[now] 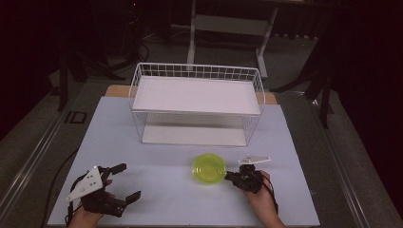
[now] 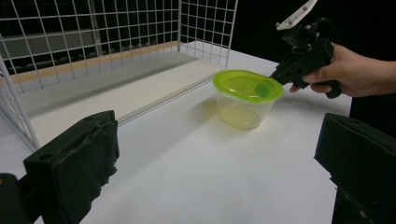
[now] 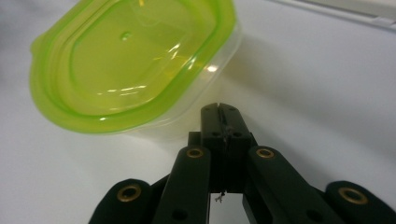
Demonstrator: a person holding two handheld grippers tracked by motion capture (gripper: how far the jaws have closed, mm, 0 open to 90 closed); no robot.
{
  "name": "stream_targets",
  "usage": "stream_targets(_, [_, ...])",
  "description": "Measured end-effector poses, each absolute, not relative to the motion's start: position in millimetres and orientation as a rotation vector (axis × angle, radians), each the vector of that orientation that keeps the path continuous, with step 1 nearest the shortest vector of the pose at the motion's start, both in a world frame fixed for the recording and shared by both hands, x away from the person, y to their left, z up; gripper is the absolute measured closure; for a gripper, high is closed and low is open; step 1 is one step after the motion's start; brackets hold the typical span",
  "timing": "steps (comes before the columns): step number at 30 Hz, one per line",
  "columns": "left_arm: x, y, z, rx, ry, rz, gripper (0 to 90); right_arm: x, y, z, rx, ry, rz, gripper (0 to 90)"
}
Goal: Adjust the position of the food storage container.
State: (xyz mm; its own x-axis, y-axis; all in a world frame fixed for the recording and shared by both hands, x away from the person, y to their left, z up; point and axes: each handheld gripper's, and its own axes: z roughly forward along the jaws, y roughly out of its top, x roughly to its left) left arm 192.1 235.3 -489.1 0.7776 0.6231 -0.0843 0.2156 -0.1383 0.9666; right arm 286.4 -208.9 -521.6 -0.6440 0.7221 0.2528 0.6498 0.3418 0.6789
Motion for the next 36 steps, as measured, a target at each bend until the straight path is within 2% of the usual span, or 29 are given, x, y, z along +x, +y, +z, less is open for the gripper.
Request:
stream_targets(33, [191,234,-489,1.727,0.648,0.392,0.5,305,-143,-526,1.142,2.609,1.19,89.9])
stream_targets(36, [191,234,-490,1.728,0.65,0.392,0.5,304,-143,-525,1.124,2.602,1.171,86.9])
